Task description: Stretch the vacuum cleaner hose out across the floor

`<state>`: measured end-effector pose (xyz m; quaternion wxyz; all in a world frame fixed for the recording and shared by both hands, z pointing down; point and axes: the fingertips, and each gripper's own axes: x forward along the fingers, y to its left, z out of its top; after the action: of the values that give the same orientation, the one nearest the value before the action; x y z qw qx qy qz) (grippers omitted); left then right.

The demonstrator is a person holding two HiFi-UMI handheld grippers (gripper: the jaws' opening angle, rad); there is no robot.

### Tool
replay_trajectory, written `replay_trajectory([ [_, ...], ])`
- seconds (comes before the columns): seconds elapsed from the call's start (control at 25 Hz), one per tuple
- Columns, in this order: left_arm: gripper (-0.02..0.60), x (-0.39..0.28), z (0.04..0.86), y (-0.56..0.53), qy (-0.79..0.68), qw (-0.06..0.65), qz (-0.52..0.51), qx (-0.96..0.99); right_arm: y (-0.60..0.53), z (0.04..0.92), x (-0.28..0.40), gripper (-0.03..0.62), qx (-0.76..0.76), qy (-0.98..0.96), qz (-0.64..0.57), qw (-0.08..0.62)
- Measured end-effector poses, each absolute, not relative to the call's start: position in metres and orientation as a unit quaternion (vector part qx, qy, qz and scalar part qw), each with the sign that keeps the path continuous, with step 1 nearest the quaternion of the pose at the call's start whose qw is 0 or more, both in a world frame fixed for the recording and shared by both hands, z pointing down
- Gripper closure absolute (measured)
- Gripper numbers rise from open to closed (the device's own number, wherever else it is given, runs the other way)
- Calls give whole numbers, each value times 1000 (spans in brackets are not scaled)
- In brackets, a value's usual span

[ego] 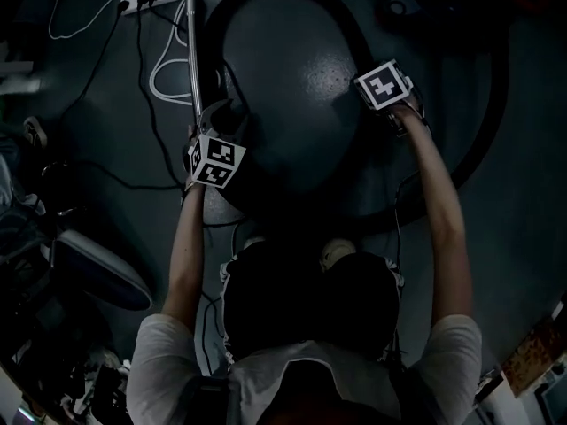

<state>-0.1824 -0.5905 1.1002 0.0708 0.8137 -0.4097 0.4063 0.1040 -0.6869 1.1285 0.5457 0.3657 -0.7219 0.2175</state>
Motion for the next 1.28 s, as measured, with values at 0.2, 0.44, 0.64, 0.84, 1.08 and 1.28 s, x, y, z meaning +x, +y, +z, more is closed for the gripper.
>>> replay_trajectory([
  [0.2,405,-161,1095,-591,-402,128,366,829,-729,1126,136,382,410,-701,205,546],
  [0.44,405,-181,1046,-602,-533,187,233,792,-719,1113,145,382,418,-722,247,493],
  [0.64,403,-242,1056,-602,-594,216,240,737,-704,1075,158,384,485,-728,236,422],
  [0.84,402,-278,1074,-609,-631,287,223,685,-693,1065,156,384,504,-736,215,397],
  [1.08,399,-285,1101,-603,-628,321,252,663,-692,1032,149,384,527,-745,170,372],
  [1.28,399,-286,1107,-608,-588,362,273,670,-689,997,142,384,546,-744,82,376],
])
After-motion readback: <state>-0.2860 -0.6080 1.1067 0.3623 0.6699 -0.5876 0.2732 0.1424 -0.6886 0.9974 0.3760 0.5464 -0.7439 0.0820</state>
